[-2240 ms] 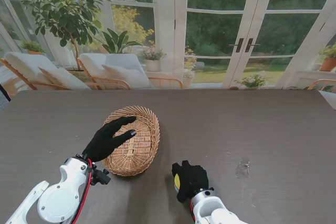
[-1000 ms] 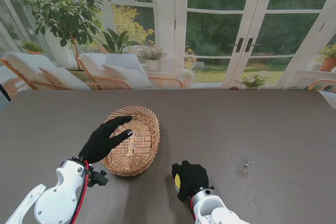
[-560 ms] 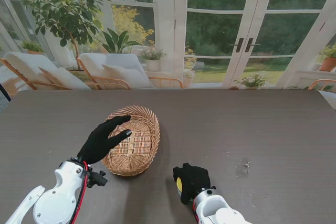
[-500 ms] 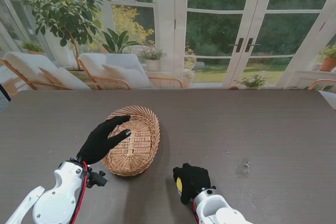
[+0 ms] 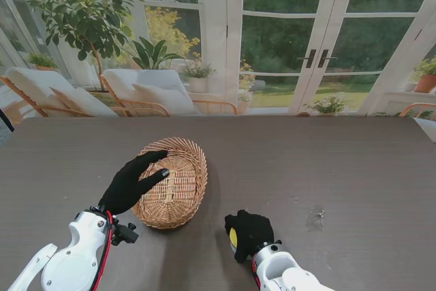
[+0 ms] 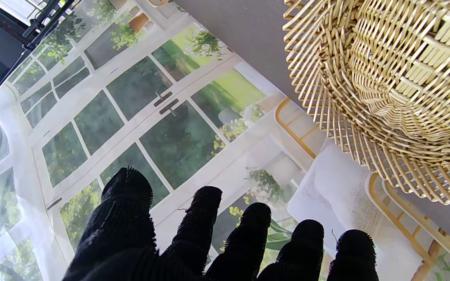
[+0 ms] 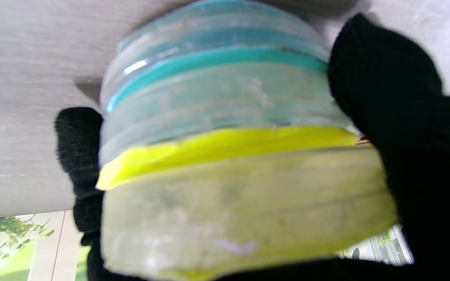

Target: Stack culture dishes into a storage basket

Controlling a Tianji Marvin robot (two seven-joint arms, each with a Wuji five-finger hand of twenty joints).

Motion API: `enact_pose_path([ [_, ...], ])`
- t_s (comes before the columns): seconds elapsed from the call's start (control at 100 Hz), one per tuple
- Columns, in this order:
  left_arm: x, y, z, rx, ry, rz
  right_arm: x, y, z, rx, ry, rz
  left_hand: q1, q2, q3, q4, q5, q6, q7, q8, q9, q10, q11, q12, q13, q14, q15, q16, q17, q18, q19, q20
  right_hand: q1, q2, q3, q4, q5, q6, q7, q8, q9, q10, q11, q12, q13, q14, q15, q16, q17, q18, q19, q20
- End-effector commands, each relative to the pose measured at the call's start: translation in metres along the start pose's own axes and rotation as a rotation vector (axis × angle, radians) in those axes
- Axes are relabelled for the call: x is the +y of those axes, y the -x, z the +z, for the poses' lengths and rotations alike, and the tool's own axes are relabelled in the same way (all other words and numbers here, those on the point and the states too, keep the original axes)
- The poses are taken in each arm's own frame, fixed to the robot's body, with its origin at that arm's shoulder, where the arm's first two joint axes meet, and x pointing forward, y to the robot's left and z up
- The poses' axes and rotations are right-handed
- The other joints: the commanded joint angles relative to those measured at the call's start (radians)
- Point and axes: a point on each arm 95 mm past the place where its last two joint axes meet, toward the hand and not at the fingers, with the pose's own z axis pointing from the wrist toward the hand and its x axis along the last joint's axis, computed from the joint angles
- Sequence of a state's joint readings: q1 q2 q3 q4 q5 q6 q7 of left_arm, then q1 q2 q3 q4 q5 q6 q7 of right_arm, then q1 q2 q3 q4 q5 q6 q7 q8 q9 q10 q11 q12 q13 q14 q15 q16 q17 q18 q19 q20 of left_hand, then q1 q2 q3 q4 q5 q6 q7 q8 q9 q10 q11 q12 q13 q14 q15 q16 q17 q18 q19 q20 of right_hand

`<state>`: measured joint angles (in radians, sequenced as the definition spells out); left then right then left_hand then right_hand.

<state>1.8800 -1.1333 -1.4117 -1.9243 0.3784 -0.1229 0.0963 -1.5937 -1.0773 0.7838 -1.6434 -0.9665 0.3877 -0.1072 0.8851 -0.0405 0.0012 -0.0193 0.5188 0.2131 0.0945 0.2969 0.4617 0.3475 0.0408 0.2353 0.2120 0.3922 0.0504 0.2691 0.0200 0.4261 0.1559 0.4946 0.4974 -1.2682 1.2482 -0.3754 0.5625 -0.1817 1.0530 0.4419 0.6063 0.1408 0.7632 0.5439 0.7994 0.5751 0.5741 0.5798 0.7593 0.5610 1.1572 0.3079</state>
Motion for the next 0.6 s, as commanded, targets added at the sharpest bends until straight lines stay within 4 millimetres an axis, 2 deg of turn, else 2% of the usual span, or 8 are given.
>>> enact_pose_path([
  [0.0,0.002,-0.003,0.0,0.003,0.014,-0.006,-0.049,0.008,-0.016,-0.015,-0.144,-0.014,-0.007,0.032,-0.019,0.012,0.01,0.0,-0.005,0.004,0.008,0.003,0.003,0.003,-0.013,-0.005,-0.011,-0.006,0.0,-0.026,-0.026,-0.008,0.082,0.071,0.2,0.196,0.0,0.025,0.087,0.088,0.087,-0.065,0.18,0.079,0.374,-0.464,0.007,-0.043,0.231,-0.221,0.102,0.063],
  [0.03,0.002,-0.003,0.0,0.003,0.015,-0.006,-0.051,0.009,-0.017,-0.013,-0.145,-0.019,-0.006,0.031,-0.019,0.012,0.01,0.002,-0.005,0.004,0.007,0.004,0.002,0.003,-0.013,-0.003,-0.011,-0.006,-0.001,-0.026,-0.026,-0.008,0.058,0.067,0.185,0.219,-0.032,0.023,0.076,0.087,0.069,-0.064,0.177,0.078,0.359,-0.461,-0.002,-0.045,0.223,-0.215,0.095,0.062],
  [0.2,0.002,-0.003,0.0,0.005,0.017,-0.005,-0.059,0.013,-0.02,0.002,-0.155,-0.033,-0.008,0.032,-0.019,0.012,0.01,0.0,-0.005,0.004,0.008,0.003,0.003,0.003,-0.013,-0.005,-0.011,-0.006,-0.001,-0.026,-0.026,-0.008,-0.001,-0.049,0.132,0.189,-0.166,0.005,0.02,0.057,-0.033,-0.06,0.157,0.063,0.275,-0.422,-0.032,-0.067,0.181,-0.169,0.053,0.05],
  [0.3,0.002,-0.003,0.0,0.004,0.017,-0.006,-0.063,0.014,-0.021,0.009,-0.155,-0.042,-0.008,0.032,-0.019,0.012,0.01,0.002,-0.005,0.004,0.007,0.004,0.003,0.003,-0.014,-0.004,-0.011,-0.006,-0.001,-0.026,-0.026,-0.008,0.013,-0.085,0.124,0.18,-0.196,0.001,0.015,0.05,-0.054,-0.062,0.163,0.062,0.264,-0.422,-0.027,-0.07,0.176,-0.169,0.048,0.05],
  [0.38,0.002,-0.003,0.0,0.004,0.017,-0.006,-0.066,0.015,-0.021,0.013,-0.151,-0.046,-0.009,0.031,-0.019,0.012,0.01,0.002,-0.005,0.004,0.007,0.005,0.002,0.003,-0.013,-0.003,-0.011,-0.006,-0.001,-0.025,-0.026,-0.008,0.057,-0.078,0.141,0.187,-0.129,-0.006,0.035,0.051,-0.018,-0.07,0.173,0.061,0.28,-0.434,-0.005,-0.068,0.185,-0.181,0.055,0.053],
  [0.48,0.002,-0.003,0.0,0.004,0.018,-0.005,-0.07,0.015,-0.02,0.018,-0.152,-0.054,-0.009,0.031,-0.019,0.012,0.009,0.002,-0.005,0.004,0.006,0.003,0.002,0.003,-0.013,-0.003,-0.011,-0.006,-0.001,-0.025,-0.026,-0.008,0.116,-0.016,0.185,0.222,0.017,0.004,0.03,0.036,0.066,-0.098,0.157,0.047,0.324,-0.451,0.014,-0.074,0.204,-0.189,0.071,0.056],
  [0.54,0.002,-0.003,0.0,0.004,0.017,-0.006,-0.072,0.016,-0.019,0.022,-0.157,-0.063,-0.009,0.032,-0.019,0.012,0.009,0.001,-0.005,0.004,0.006,0.003,0.002,0.002,-0.013,-0.005,-0.011,-0.006,-0.001,-0.025,-0.026,-0.008,0.158,0.02,0.228,0.162,0.082,0.014,0.01,0.023,0.105,-0.113,0.134,0.039,0.34,-0.441,0.009,-0.069,0.213,-0.197,0.079,0.054],
  [0.59,0.002,-0.003,0.0,0.004,0.017,-0.005,-0.073,0.017,-0.018,0.026,-0.163,-0.074,-0.009,0.031,-0.019,0.012,0.009,0.003,-0.005,0.004,0.007,0.004,0.002,0.003,-0.013,-0.003,-0.011,-0.006,-0.001,-0.025,-0.026,-0.008,0.18,0.031,0.269,0.141,0.109,0.016,-0.005,0.014,0.12,-0.12,0.114,0.028,0.346,-0.437,0.003,-0.065,0.215,-0.199,0.082,0.053],
])
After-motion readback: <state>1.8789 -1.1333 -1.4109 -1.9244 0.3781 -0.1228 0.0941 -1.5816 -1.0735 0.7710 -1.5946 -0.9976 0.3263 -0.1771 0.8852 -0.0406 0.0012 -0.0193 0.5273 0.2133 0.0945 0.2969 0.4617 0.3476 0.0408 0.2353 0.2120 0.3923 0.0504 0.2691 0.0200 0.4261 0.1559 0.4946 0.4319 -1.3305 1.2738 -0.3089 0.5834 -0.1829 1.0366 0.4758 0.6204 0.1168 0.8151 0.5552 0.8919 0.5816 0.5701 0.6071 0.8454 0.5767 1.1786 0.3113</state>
